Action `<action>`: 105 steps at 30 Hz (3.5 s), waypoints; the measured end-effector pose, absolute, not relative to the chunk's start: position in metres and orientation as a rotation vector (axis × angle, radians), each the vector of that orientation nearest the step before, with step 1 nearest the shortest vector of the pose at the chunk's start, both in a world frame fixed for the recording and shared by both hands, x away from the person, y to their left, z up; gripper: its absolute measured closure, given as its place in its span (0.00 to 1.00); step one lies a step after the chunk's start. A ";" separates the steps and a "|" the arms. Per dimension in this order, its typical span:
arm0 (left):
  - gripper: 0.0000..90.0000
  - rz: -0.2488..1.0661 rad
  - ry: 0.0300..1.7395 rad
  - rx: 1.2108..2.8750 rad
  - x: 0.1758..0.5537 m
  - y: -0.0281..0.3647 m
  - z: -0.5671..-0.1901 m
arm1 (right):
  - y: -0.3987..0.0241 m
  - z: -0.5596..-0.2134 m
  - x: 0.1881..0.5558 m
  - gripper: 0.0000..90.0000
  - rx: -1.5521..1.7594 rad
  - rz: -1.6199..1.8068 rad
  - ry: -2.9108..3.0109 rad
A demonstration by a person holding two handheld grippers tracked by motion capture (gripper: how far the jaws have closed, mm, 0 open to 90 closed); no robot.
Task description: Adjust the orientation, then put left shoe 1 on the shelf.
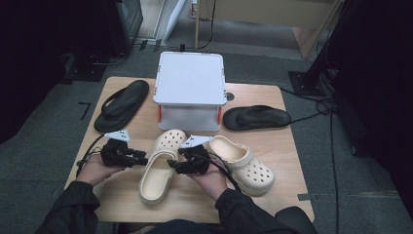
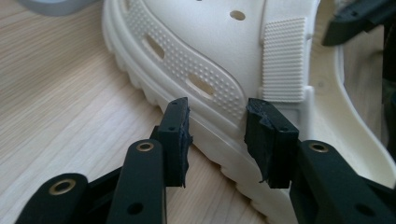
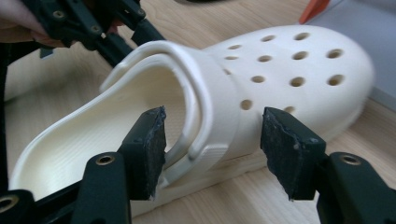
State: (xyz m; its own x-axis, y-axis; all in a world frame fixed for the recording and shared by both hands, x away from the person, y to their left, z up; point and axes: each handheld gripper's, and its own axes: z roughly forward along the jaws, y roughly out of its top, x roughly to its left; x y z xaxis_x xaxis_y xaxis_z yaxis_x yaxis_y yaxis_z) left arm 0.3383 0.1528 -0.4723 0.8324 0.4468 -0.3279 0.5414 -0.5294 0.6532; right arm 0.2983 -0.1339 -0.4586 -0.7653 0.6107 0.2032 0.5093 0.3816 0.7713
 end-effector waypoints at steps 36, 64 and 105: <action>0.57 0.166 0.691 2.031 0.401 0.132 -0.388 | -0.141 -0.454 0.299 0.82 0.998 1.160 2.432; 0.65 0.152 0.661 2.080 0.450 0.104 -0.359 | -0.136 -0.420 0.357 0.85 1.151 1.077 2.258; 0.68 0.179 0.667 2.036 0.449 0.106 -0.364 | -0.164 -0.462 0.263 0.85 1.000 1.273 2.425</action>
State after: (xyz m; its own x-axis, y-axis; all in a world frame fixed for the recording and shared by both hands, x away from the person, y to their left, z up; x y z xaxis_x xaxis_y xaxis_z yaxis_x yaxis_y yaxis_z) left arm 0.4486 0.1060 -0.3637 0.8405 0.5241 -0.1377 0.3850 -0.3988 0.8323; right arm 0.2626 -0.1641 -0.4621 -0.7422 0.6612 0.1094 0.4654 0.3910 0.7941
